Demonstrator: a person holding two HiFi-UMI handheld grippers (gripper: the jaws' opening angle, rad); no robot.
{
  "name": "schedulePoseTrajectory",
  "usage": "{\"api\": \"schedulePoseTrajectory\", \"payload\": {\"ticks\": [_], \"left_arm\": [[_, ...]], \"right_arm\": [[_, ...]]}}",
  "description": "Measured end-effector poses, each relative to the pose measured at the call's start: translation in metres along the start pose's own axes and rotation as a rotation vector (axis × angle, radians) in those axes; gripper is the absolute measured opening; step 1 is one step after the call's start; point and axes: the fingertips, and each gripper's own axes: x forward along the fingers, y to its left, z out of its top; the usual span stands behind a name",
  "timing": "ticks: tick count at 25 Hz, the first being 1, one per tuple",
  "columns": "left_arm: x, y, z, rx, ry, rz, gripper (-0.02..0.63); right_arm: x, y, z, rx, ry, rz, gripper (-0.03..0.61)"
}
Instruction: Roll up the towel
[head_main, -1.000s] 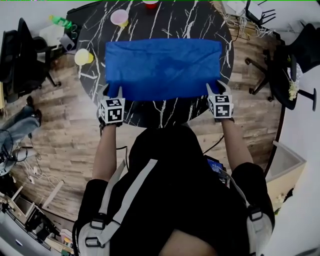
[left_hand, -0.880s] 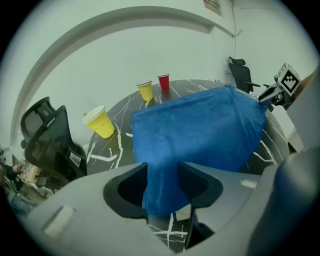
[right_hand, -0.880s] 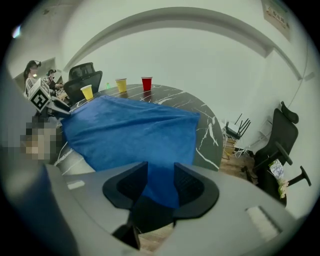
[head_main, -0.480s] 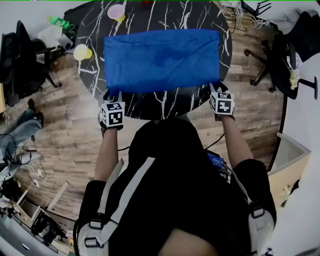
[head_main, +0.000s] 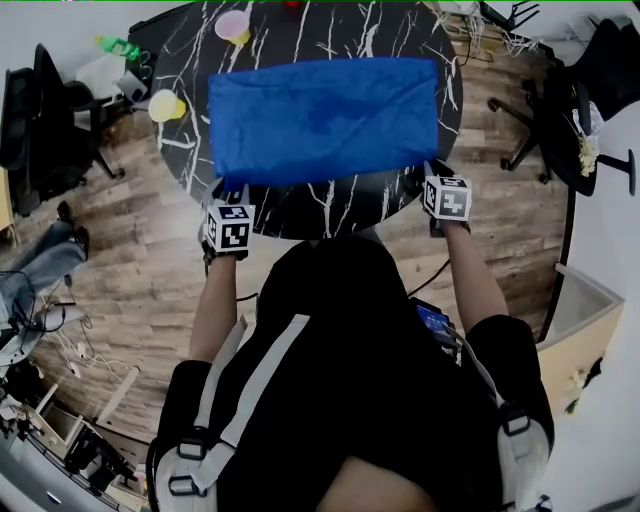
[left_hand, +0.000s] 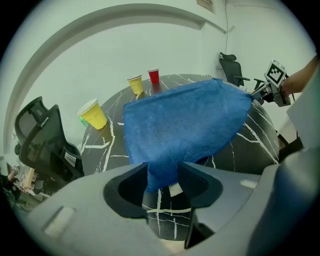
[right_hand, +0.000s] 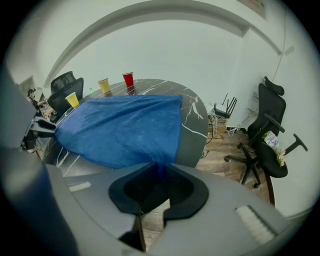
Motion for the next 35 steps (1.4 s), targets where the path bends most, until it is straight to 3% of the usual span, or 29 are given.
{"api": "schedulePoseTrajectory", "payload": {"ticks": [4,18,24,29,35], "left_arm": [[0.001,0.001,0.002,-0.002,-0.003,-0.015,0.198],[-0.002,0.002,-0.007,0.005,0.027,-0.072,0.201],[-0.006,0.006,-0.015,-0.017,0.026,-0.079,0.222],[-0.005,0.008,-0.015,-0.002,0.023,-0.096,0.236],[-0.003,0.007,-0.015,-0.013,0.015,-0.113,0.238]], "right_arm": [[-0.009,0.002,-0.005,-0.022,0.012,-0.014,0.032],[-0.019,-0.004,-0.024,-0.088,0.044,-0.044,0.034],[-0.027,0.011,-0.016,-0.117,-0.006,-0.011,0.183],[-0.03,0.03,0.006,-0.158,-0.089,0.009,0.184],[-0.01,0.04,0.0,-0.101,-0.02,0.022,0.184]]}}
